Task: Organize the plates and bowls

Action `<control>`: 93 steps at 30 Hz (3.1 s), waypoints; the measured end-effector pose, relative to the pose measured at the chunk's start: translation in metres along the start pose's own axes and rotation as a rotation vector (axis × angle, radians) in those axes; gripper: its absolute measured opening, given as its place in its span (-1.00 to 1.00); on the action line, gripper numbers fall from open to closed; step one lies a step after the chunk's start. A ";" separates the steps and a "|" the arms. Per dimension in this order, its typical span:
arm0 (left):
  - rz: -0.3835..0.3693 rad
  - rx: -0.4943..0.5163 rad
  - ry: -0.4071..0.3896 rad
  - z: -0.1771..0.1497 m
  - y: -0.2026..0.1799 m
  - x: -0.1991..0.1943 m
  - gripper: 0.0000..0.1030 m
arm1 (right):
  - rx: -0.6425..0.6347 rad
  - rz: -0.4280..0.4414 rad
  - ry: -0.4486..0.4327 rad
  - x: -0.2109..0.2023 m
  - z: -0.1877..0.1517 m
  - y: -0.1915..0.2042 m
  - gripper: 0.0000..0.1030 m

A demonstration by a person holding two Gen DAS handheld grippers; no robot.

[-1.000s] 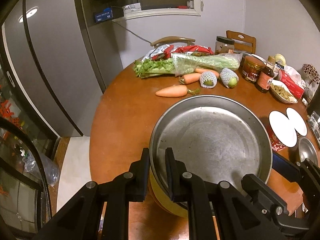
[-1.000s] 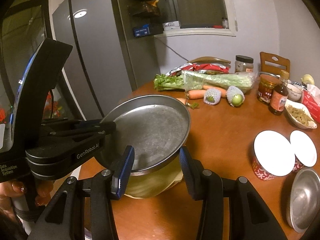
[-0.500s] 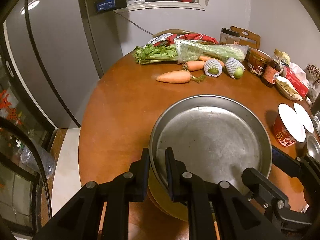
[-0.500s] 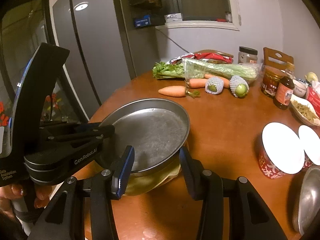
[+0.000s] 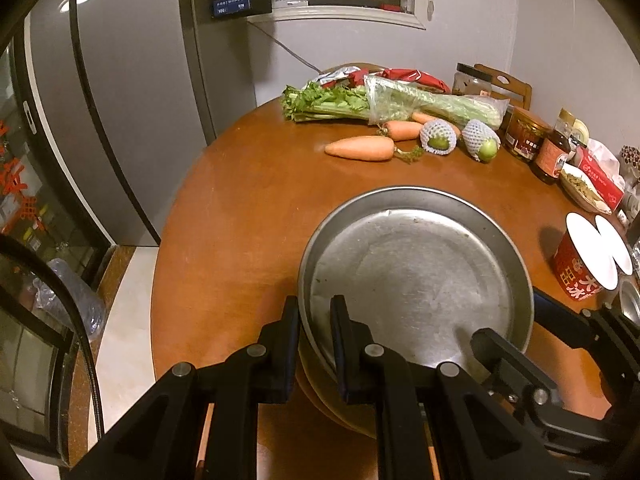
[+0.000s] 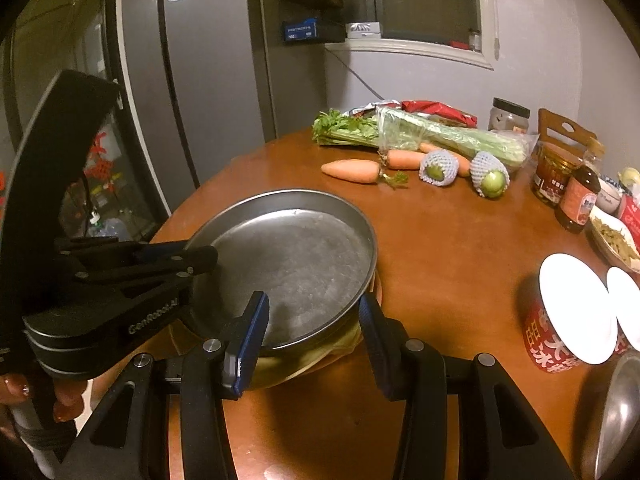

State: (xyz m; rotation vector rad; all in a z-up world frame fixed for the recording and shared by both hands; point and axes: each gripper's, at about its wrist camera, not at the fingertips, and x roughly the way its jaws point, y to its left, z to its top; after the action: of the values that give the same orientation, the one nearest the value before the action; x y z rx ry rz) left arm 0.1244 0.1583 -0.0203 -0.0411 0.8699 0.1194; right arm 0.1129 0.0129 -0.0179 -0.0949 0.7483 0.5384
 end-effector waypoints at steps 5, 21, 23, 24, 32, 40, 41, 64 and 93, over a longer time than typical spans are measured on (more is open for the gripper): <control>-0.004 0.001 -0.006 -0.002 0.002 -0.002 -0.71 | -0.019 -0.020 0.006 0.004 -0.001 0.002 -0.05; -0.035 -0.032 0.008 -0.006 0.009 0.000 -0.71 | -0.045 -0.054 0.006 0.008 -0.002 0.004 -0.05; -0.042 -0.036 0.007 -0.007 0.010 -0.001 -0.71 | -0.040 -0.054 0.010 0.008 -0.003 0.003 -0.05; -0.046 -0.039 0.008 -0.007 0.011 -0.001 -0.71 | -0.038 -0.051 0.010 0.008 -0.003 0.002 -0.05; -0.059 -0.049 0.010 -0.007 0.011 -0.002 -0.66 | -0.026 -0.036 0.014 0.006 -0.003 0.001 -0.04; -0.063 -0.048 -0.002 -0.009 0.010 -0.011 -0.64 | 0.002 -0.013 0.007 0.002 -0.002 -0.002 0.03; -0.061 -0.052 -0.001 -0.010 0.010 -0.012 -0.64 | 0.002 -0.013 0.005 0.001 -0.002 -0.002 0.03; -0.127 -0.199 0.049 -0.024 0.028 -0.014 -0.22 | 0.058 -0.015 -0.050 -0.035 -0.010 -0.018 0.14; -0.185 -0.160 0.092 -0.004 -0.007 0.024 -0.22 | 0.174 0.022 0.051 0.002 -0.017 -0.031 0.15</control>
State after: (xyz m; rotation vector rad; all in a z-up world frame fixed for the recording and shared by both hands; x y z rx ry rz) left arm 0.1370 0.1532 -0.0414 -0.2779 0.9430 0.0132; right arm 0.1197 -0.0175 -0.0350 0.0610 0.8440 0.4914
